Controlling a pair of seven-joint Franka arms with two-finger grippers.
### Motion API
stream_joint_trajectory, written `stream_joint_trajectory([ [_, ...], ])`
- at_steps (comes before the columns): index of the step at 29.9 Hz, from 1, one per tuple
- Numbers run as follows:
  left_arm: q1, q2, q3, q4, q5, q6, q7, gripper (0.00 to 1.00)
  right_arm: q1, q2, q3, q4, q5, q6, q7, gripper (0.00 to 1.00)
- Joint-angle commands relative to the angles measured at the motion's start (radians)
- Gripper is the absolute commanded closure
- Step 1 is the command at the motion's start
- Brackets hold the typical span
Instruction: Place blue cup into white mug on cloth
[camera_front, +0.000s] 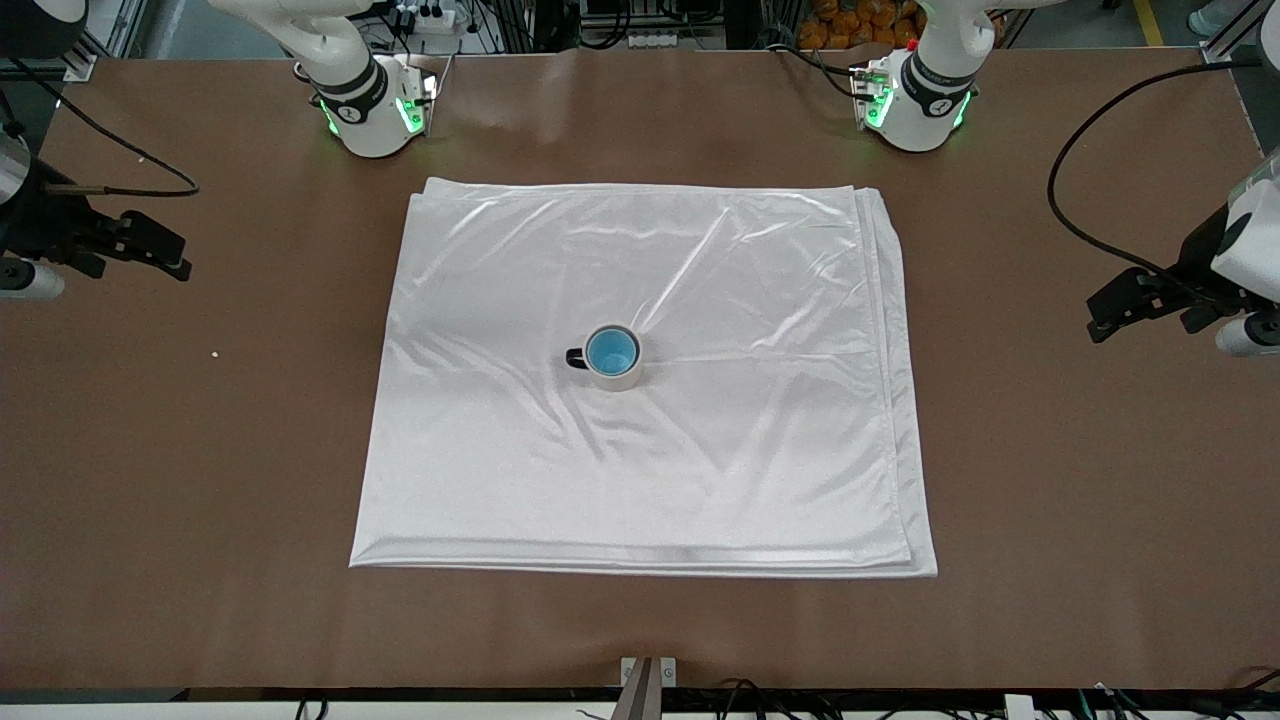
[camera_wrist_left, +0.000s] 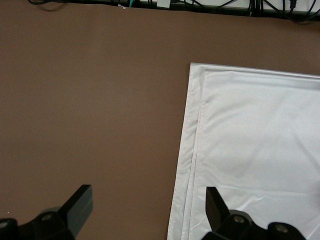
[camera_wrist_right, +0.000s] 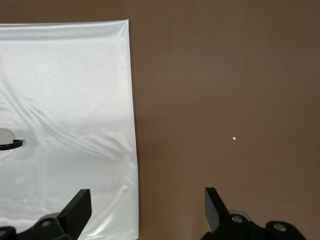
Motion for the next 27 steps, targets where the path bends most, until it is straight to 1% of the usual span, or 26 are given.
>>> stream_joint_trajectory([
  [1,0.026,-0.064,-0.028,-0.075,0.007,0.030,-0.019,0.00,-0.015,-0.022,0.011,-0.019,0.014,0.001,0.014,0.00],
  [7,0.050,-0.063,-0.028,-0.094,-0.005,0.047,0.018,0.00,-0.015,-0.020,0.011,-0.020,0.014,0.001,0.014,0.00],
  [13,0.052,-0.070,-0.028,-0.112,-0.026,0.056,0.043,0.00,-0.017,-0.022,0.011,-0.020,0.014,0.001,0.014,0.00],
  [23,0.052,-0.067,-0.031,-0.103,-0.029,0.055,0.029,0.00,-0.023,-0.022,0.011,-0.025,0.016,0.007,0.014,0.00],
  [27,0.052,-0.067,-0.031,-0.101,-0.062,0.053,0.039,0.00,-0.023,-0.022,0.013,-0.025,0.016,0.009,0.014,0.00],
])
